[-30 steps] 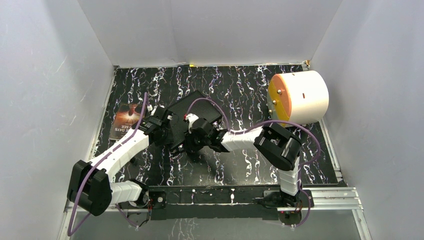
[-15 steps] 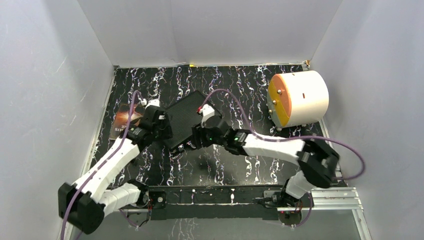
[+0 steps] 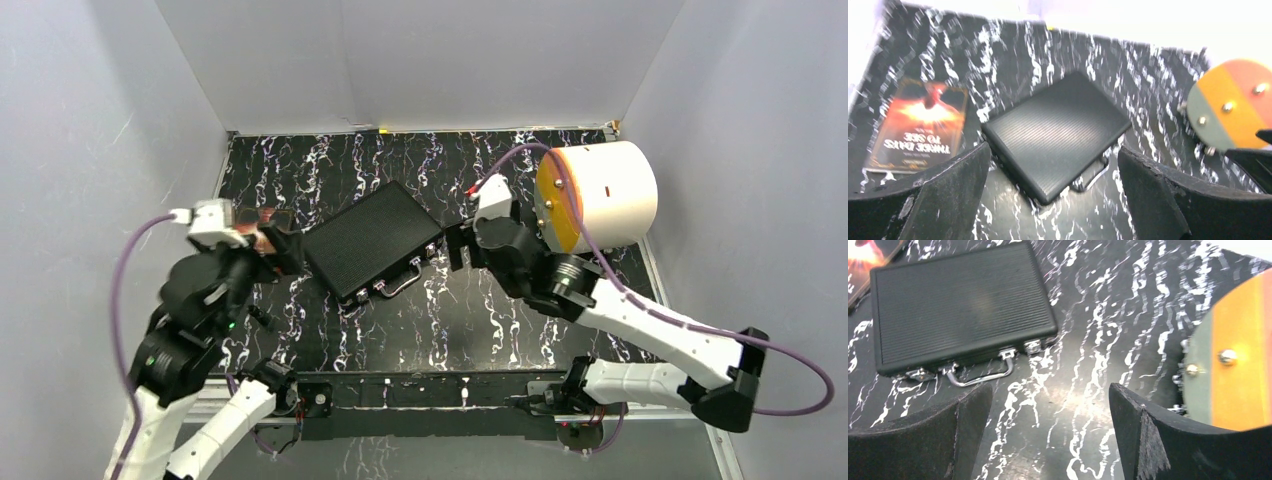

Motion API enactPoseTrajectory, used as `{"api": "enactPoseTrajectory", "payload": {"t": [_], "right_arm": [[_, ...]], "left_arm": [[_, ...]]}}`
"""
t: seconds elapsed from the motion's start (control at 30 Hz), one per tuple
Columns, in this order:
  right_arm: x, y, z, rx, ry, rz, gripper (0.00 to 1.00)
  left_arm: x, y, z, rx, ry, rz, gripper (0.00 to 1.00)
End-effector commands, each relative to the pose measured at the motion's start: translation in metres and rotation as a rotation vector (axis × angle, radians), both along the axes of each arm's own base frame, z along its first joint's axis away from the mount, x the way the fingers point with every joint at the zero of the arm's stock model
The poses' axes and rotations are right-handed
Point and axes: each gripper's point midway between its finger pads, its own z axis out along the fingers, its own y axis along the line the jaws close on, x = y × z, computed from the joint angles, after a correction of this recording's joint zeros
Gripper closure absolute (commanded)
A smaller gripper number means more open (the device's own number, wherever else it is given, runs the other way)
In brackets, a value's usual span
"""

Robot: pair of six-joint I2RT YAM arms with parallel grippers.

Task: Pack up texas hold em set

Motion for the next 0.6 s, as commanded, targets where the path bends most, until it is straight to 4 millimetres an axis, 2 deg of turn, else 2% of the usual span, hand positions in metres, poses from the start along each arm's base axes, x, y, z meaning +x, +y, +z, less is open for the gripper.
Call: {"api": "enactPoseTrajectory", "payload": {"t": [0.0,0.13,0.2,0.43,0.57], "right_arm": [[0.004,-0.049,0.065,0.035,-0.160,-0.133,0.05],[-0.002,-0.075,0.095,0.102,-0.215,-0.186,0.02],[-0.005,-0.085,0.107,0.123,-0.233,-0.195,0.02],[-0.018,-0.109,0.131,0.216,-0.266,-0.211,0.02],[-0.021,-0.114,0.132,0.248,-0.276,-0.219,0.02]], "left_arm": [[-0.025,0.044,0.039,0.046,-0.116,0.137,0.02],[-0.047,0.074,0.059,0.064,-0.161,0.234,0.02],[-0.055,0.083,0.063,0.071,-0.162,0.260,0.02],[-0.059,0.085,0.065,0.059,-0.165,0.266,0.02],[-0.055,0.080,0.062,0.051,-0.154,0.254,0.02]]}}
